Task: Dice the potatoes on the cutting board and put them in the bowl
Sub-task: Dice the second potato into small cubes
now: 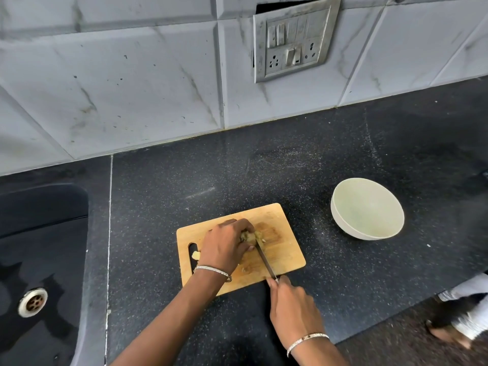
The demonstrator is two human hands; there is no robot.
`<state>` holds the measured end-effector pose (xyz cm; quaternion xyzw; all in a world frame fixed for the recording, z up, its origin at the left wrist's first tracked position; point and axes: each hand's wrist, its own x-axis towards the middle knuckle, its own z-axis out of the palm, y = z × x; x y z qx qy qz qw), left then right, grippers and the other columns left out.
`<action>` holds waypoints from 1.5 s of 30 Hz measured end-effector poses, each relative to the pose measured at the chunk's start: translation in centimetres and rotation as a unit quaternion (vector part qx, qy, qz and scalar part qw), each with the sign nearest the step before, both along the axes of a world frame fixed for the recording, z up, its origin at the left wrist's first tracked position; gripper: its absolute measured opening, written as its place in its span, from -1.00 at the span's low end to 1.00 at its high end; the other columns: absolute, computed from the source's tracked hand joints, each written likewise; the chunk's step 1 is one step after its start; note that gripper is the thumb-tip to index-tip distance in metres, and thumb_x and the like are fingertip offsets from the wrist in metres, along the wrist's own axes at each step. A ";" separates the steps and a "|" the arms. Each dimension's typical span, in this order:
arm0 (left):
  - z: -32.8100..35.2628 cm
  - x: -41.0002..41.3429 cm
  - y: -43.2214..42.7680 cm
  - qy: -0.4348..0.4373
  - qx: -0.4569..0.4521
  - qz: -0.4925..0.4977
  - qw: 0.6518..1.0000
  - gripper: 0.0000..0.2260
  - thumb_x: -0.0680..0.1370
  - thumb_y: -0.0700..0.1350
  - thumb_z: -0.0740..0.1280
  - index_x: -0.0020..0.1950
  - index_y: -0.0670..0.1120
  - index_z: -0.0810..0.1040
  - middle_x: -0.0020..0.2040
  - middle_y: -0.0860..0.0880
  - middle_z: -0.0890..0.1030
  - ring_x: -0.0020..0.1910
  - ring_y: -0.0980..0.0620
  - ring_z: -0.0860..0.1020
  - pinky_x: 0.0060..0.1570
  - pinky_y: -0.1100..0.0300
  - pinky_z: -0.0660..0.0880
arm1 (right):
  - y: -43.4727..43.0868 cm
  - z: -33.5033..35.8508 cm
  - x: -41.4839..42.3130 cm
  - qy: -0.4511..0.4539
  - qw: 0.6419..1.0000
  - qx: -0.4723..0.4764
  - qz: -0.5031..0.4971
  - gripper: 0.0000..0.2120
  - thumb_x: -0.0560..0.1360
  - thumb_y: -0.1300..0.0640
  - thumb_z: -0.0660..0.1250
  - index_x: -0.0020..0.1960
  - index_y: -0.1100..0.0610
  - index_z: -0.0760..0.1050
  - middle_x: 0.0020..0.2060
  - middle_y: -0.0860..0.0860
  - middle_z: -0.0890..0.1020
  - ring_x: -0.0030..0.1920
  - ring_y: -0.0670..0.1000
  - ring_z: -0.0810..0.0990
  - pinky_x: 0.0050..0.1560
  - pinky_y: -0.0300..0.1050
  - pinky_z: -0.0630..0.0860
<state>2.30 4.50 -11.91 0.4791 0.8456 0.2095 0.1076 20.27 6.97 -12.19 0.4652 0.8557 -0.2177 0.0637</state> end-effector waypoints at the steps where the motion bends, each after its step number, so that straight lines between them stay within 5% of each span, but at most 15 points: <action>1: 0.0 0.0 -0.1 0.000 0.001 0.000 1.000 -0.74 0.44 0.08 0.44 0.10 0.16 0.51 -0.01 0.14 0.61 -0.05 0.07 0.56 -0.15 0.16 0.48 | 0.0 0.1 0.0 0.002 1.000 -0.002 0.001 -0.60 0.64 -0.18 -0.12 0.09 0.04 0.37 -0.07 0.03 0.63 0.00 0.12 0.64 -0.26 -0.09 0.35; 11: -0.1 -0.3 0.0 -0.042 0.006 0.000 0.999 -0.62 0.37 0.01 0.51 0.14 0.13 0.50 0.01 0.14 0.63 -0.02 0.09 0.60 -0.06 0.13 0.55 | 0.4 0.1 -0.8 0.010 1.000 0.018 0.007 -0.59 0.64 -0.17 -0.13 0.19 0.01 0.37 -0.05 0.05 0.63 0.01 0.15 0.64 -0.22 -0.03 0.40; 17: 0.0 1.2 0.4 -0.027 -0.026 -0.033 0.999 -0.48 0.35 -0.03 0.36 0.31 0.03 0.41 0.15 0.04 0.39 0.11 -0.01 0.43 0.14 0.18 0.39 | 0.5 0.2 -1.0 0.009 1.000 0.005 0.005 -0.62 0.64 -0.14 -0.11 0.22 0.02 0.35 -0.01 0.07 0.62 0.05 0.18 0.61 -0.14 0.02 0.45; 20: 0.2 1.7 0.9 -0.032 0.003 0.029 0.999 -0.51 0.34 0.14 0.28 0.23 0.01 0.49 0.09 0.04 0.40 0.06 -0.03 0.45 0.10 0.14 0.40 | 0.4 0.3 -1.1 0.008 1.000 0.000 0.005 -0.64 0.65 -0.13 -0.10 0.23 0.02 0.35 0.01 0.08 0.62 0.07 0.19 0.61 -0.13 0.02 0.45; 24: 0.7 1.9 2.1 -0.003 -0.087 0.042 0.995 -0.49 0.39 0.25 0.32 0.23 0.00 0.46 0.16 -0.01 0.36 0.08 -0.06 0.45 0.14 0.11 0.42 | 0.3 0.3 -1.2 -0.002 1.000 0.005 0.003 -0.60 0.64 -0.16 -0.13 0.23 0.01 0.36 0.01 0.07 0.63 0.07 0.18 0.61 -0.18 0.00 0.41; 31: 1.4 2.1 3.7 -0.004 -0.159 0.062 0.985 -0.51 0.38 0.18 0.44 0.21 -0.03 0.47 0.18 -0.06 0.44 0.13 -0.12 0.47 0.03 0.10 0.46 | 0.2 0.2 -1.3 -0.023 1.000 0.007 -0.004 -0.60 0.64 -0.17 -0.14 0.25 -0.01 0.33 0.04 0.06 0.63 0.09 0.17 0.61 -0.09 0.02 0.47; 45: 0.7 1.3 3.9 0.003 -0.098 0.072 0.993 -0.67 0.37 0.11 0.48 0.04 -0.01 0.57 0.03 -0.02 0.57 -0.01 -0.05 0.53 -0.13 0.17 0.43 | 0.2 0.0 -0.6 0.000 1.000 -0.005 -0.010 -0.58 0.64 -0.18 -0.14 0.23 0.00 0.35 0.01 0.06 0.64 0.06 0.17 0.62 -0.13 0.01 0.45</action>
